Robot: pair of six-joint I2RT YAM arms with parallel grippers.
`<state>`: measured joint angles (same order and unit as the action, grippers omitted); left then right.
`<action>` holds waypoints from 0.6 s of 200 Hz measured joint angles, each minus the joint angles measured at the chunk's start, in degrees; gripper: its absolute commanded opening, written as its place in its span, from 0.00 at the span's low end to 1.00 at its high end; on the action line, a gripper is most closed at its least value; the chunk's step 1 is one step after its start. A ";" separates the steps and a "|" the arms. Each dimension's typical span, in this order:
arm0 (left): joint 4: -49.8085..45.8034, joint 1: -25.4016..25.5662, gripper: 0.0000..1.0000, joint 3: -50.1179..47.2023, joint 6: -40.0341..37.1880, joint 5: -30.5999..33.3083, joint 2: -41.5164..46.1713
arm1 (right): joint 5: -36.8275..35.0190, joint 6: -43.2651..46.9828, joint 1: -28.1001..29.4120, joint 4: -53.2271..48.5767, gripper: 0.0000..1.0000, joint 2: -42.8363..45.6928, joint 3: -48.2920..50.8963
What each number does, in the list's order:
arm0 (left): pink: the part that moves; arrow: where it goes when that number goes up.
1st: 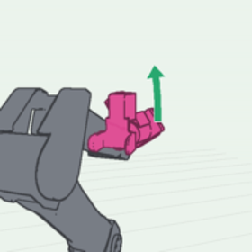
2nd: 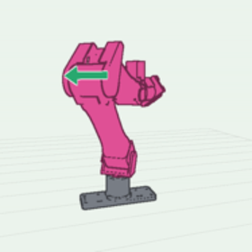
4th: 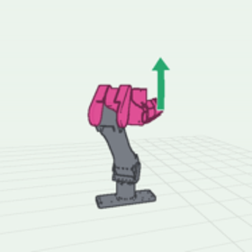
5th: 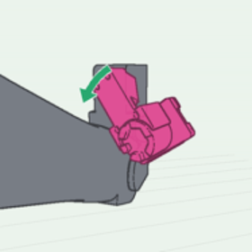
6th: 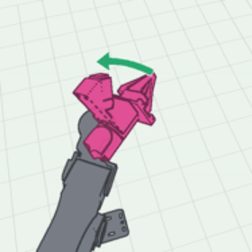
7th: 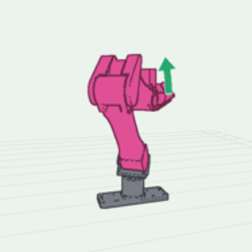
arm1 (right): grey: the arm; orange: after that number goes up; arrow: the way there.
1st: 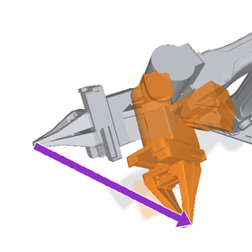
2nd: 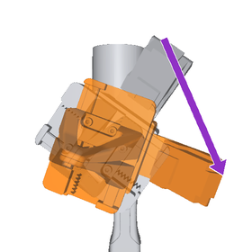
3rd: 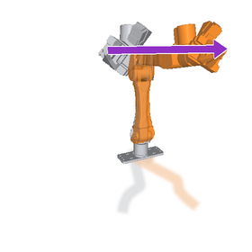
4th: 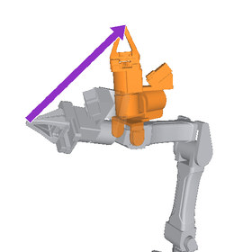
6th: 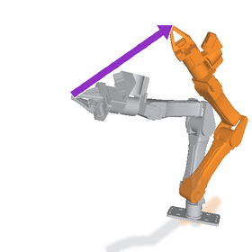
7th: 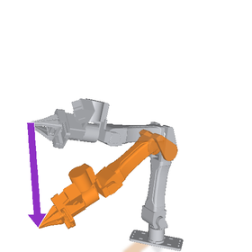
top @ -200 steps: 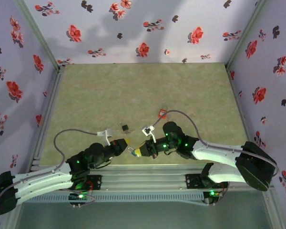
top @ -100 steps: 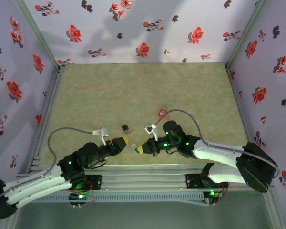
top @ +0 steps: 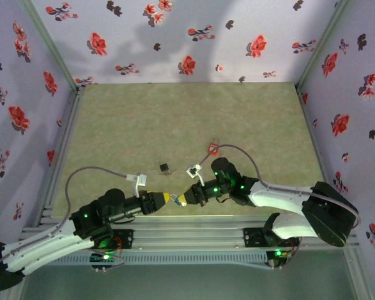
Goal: Lock with the key
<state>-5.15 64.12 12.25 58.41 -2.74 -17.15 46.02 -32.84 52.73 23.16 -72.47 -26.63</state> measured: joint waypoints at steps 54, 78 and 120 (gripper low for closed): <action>-3.37 0.00 0.50 0.98 -2.56 -4.24 2.14 | 2.56 -1.03 0.02 2.56 0.00 -0.22 -0.04; -5.46 -0.22 0.50 1.66 -3.80 -5.09 2.14 | 3.96 -1.88 0.02 3.91 0.00 -1.20 -0.04; -7.13 -1.07 0.51 2.56 -5.09 -6.43 2.12 | 5.51 -2.34 0.20 4.87 0.00 -2.84 -0.11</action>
<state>-12.27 63.05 14.81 53.32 -9.17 -15.03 51.53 -35.18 52.93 28.03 -75.31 -26.74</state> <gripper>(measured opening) 0.508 0.045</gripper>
